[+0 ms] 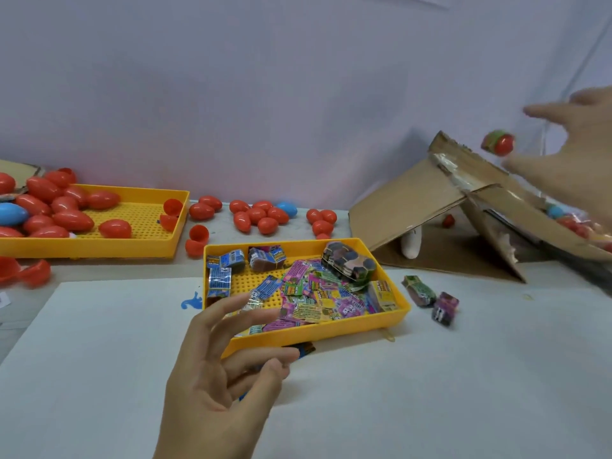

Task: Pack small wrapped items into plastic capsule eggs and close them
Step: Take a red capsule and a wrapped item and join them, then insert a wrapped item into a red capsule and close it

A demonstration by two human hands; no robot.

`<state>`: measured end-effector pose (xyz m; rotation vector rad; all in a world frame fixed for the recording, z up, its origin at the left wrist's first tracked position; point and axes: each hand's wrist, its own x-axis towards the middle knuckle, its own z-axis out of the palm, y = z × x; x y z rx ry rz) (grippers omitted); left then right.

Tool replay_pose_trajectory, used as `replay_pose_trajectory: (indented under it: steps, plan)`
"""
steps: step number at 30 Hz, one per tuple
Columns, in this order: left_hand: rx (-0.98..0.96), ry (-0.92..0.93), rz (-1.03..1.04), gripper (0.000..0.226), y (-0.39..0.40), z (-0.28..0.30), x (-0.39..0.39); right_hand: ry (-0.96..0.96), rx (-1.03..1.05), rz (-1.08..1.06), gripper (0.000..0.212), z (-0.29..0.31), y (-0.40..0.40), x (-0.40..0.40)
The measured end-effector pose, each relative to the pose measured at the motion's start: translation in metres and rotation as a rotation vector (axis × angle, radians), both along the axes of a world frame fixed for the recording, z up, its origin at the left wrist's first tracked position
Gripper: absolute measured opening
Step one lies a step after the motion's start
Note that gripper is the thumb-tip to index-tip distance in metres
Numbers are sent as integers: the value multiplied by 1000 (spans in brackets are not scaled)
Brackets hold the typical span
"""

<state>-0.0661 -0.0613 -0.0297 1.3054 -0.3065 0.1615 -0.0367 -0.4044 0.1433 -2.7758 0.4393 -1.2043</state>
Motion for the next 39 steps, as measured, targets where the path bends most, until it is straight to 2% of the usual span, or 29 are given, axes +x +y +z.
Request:
replay_pose_trajectory:
  steps: [1,2,5,8,10,12,15,17,20,23,25,28,31,32,34,37,39]
  plan:
    - [0,-1,-9,61,0,-1,0,53,20,-43,67,17,-4,0]
    - [-7,3,-4,60,0,1,0,41,79,-37,58,8,6,-6]
    - [-26,20,15,58,0,0,1,-136,386,219,22,-14,63,-23]
    - [-46,16,-3,50,1,1,2,-1,933,607,21,-77,134,-41]
    - [-24,36,3,50,1,4,1,141,1198,693,18,-114,173,-48]
    - [-3,30,17,49,4,8,0,192,1329,722,23,-143,192,-51]
    - [109,-49,38,31,15,12,5,181,1355,709,35,-162,198,-54]
    - [172,-116,118,22,28,17,13,159,1382,725,36,-164,194,-53]
    - [237,-234,348,16,51,33,33,144,1443,696,33,-168,189,-48]
    - [204,-181,612,17,82,54,74,153,1449,702,33,-168,192,-45]
    - [379,-42,713,17,97,65,111,167,1434,727,34,-168,192,-45]
    - [721,131,709,25,115,76,161,177,1439,753,35,-168,190,-45]
    - [1234,150,472,26,127,82,198,197,1448,772,34,-167,190,-44]
    - [1369,195,384,31,126,82,205,202,1445,774,34,-167,190,-44]
    - [1564,299,335,43,119,77,218,212,1436,770,33,-166,190,-43]
    - [1689,292,438,46,106,67,226,230,1448,770,34,-165,189,-43]
    - [1596,188,551,42,98,62,221,232,1456,777,33,-165,189,-43]
